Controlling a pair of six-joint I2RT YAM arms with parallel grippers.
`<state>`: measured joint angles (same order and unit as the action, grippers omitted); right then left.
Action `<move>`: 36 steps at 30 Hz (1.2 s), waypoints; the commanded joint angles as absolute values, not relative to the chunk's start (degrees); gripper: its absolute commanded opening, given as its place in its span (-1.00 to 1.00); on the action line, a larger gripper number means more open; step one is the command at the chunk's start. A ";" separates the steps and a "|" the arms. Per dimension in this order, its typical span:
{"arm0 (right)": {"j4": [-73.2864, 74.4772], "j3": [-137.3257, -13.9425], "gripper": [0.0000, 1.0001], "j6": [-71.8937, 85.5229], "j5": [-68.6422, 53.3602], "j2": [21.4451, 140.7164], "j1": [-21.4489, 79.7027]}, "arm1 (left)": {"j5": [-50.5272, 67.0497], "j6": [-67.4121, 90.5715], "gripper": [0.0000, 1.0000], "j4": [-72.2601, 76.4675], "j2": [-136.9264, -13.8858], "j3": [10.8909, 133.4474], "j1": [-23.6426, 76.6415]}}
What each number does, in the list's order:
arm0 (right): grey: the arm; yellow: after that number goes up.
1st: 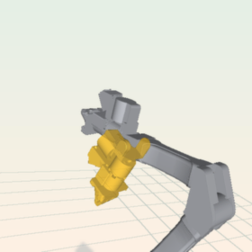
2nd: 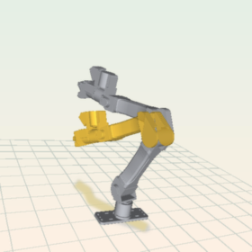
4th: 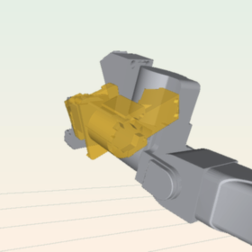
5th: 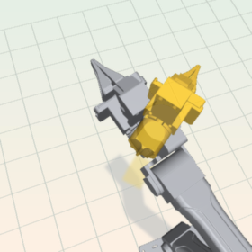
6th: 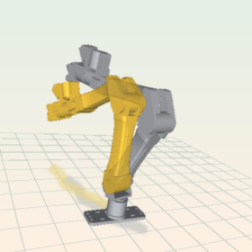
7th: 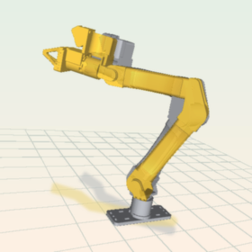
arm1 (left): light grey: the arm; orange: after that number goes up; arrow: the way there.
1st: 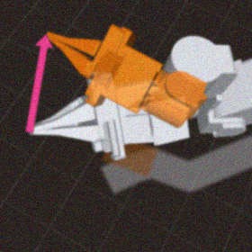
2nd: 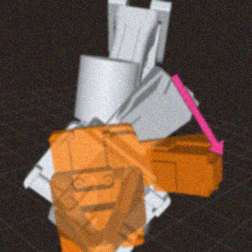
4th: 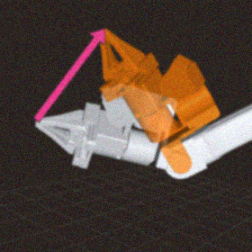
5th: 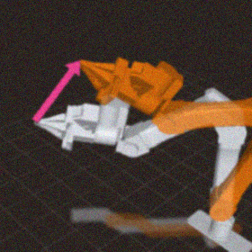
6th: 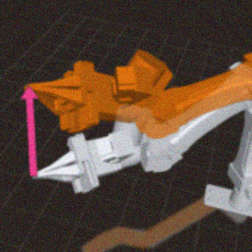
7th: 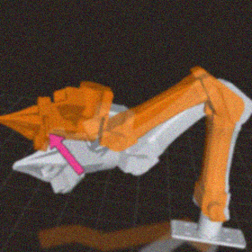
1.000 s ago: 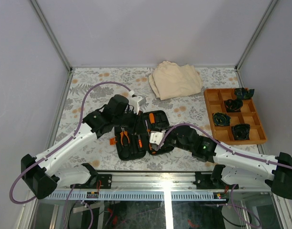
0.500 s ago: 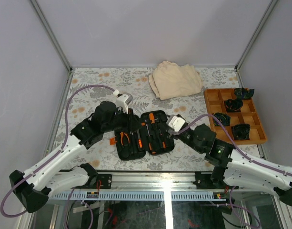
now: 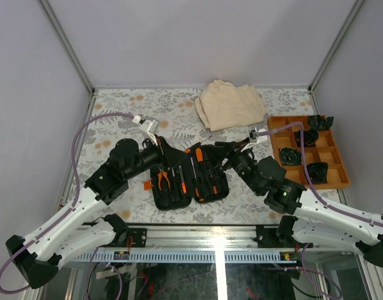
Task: Sort the tools into containers
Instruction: Pick up the screwdriver from the center of the board.
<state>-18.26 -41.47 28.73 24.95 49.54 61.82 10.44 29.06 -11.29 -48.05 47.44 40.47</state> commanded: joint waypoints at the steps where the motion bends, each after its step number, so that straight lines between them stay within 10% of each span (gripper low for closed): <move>1: -27.30 -40.14 0.26 48.90 31.06 51.37 62.06 | 7.45 31.95 -1.00 -3.75 -46.39 45.79 40.51; 36: -45.99 -34.25 -0.27 76.26 32.04 63.93 62.03 | 13.73 33.87 -1.00 1.57 -45.79 43.19 40.52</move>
<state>-42.37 -33.98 74.74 29.95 63.86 61.82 11.94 33.82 -2.52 -45.95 42.83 40.47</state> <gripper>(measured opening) 0.367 0.167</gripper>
